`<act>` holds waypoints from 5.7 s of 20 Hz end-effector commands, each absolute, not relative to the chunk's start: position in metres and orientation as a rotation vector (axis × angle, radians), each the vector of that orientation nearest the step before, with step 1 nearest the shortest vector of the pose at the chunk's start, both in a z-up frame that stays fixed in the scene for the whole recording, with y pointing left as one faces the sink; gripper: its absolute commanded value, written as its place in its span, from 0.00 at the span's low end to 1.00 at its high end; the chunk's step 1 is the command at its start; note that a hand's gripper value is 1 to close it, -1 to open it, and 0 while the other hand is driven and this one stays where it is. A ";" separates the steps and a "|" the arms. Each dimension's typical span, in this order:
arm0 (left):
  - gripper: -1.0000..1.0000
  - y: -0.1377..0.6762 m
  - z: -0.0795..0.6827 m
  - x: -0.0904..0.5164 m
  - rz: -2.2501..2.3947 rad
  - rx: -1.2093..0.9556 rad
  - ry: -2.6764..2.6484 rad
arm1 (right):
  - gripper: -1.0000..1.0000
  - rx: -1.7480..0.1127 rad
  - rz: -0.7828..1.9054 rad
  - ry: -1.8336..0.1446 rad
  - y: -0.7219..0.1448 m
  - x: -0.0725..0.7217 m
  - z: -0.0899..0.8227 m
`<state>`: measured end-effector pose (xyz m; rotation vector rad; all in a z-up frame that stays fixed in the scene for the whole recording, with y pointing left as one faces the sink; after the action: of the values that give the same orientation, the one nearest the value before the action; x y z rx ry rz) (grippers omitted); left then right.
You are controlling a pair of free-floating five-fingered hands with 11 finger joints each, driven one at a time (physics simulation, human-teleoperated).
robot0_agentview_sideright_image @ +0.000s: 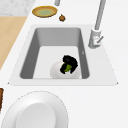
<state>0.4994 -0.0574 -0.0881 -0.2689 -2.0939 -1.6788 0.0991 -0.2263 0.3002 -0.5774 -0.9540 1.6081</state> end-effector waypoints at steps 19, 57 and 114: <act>0.00 -0.043 -0.041 0.464 -1.714 -0.270 -2.084 | 0.50 -0.577 1.608 -0.954 -0.226 0.099 0.300; 1.00 -0.028 -0.103 0.455 -1.769 -0.069 -2.261 | 0.50 -0.577 1.608 -0.954 -0.226 0.099 0.300; 1.00 0.294 0.136 0.324 -1.760 -0.075 -2.228 | 0.50 -0.577 1.608 -0.954 -0.226 0.099 0.300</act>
<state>0.3387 0.2782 0.1359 -0.0759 -2.2166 -1.7777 0.0991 -0.2263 0.3002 -0.5774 -0.9540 1.6081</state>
